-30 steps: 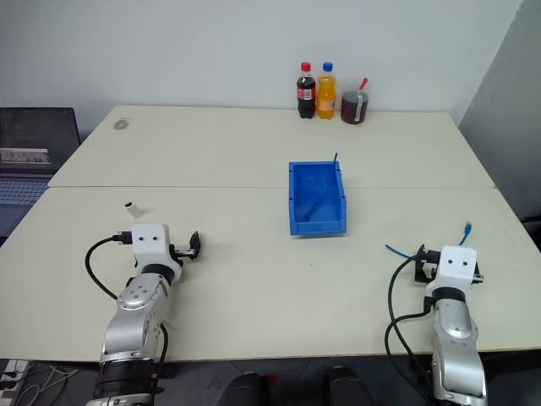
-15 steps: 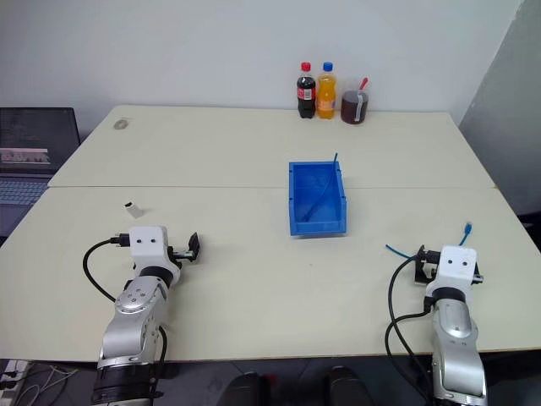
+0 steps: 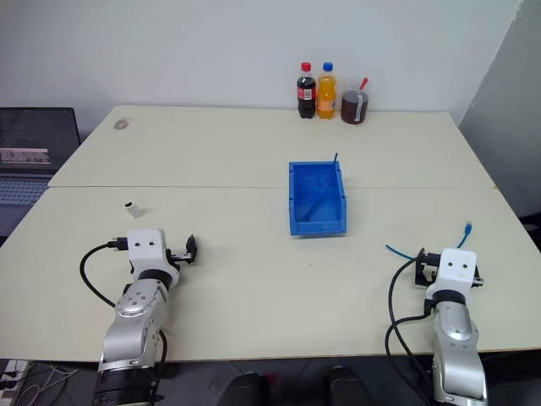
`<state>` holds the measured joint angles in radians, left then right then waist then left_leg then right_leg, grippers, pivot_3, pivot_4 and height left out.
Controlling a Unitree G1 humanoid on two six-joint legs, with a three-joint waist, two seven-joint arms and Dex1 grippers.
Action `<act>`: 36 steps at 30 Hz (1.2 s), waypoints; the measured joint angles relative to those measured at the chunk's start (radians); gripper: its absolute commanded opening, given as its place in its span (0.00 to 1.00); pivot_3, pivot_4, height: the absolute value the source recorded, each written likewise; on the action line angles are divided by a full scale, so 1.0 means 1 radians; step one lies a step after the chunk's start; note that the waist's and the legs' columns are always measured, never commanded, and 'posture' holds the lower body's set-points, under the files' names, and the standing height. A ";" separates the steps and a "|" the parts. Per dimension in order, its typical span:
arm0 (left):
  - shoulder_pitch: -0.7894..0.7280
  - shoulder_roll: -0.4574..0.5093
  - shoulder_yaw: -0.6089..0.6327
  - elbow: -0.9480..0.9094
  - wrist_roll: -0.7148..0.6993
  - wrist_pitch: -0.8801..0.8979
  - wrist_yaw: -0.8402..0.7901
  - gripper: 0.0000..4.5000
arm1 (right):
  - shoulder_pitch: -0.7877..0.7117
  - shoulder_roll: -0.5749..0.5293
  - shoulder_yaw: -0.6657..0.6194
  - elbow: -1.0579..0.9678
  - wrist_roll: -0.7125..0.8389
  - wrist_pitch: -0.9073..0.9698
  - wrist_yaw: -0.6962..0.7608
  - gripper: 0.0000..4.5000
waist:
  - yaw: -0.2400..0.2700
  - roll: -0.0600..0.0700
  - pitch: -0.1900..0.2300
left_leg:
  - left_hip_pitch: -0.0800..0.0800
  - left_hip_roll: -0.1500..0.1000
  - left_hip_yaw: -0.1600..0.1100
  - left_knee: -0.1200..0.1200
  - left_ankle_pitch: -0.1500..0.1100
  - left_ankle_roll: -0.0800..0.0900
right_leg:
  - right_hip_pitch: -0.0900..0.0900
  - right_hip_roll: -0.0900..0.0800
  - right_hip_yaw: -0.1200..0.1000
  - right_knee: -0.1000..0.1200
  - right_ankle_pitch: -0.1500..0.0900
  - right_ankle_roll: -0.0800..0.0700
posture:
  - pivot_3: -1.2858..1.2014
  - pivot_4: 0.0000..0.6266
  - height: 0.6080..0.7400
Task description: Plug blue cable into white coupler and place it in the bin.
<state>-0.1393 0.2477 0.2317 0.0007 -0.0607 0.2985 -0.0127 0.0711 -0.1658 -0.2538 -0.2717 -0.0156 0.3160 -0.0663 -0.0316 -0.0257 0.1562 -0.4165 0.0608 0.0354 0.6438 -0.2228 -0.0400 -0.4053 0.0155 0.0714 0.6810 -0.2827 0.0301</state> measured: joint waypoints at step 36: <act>-0.654 0.066 -0.507 0.194 -0.282 -0.043 -1.206 1.00 | -0.335 -0.133 -0.198 0.388 0.194 0.136 0.041 0.78 | -0.007 0.002 0.002 | -0.002 -0.002 0.002 0.000 0.000 0.000 | 0.000 0.001 0.000 0.000 -0.001 -0.001 | 0.52 0.24 1.00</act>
<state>-0.7928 0.3136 -0.2753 0.1945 -0.3431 0.2551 -1.2190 -0.2641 -0.2988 -0.4515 0.1167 0.1779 0.4522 -0.0255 -0.0391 -0.0236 0.1579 -0.4182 0.0588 0.0377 0.6436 -0.2228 -0.0397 -0.4056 0.0167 0.0715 0.6807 -0.2840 0.0293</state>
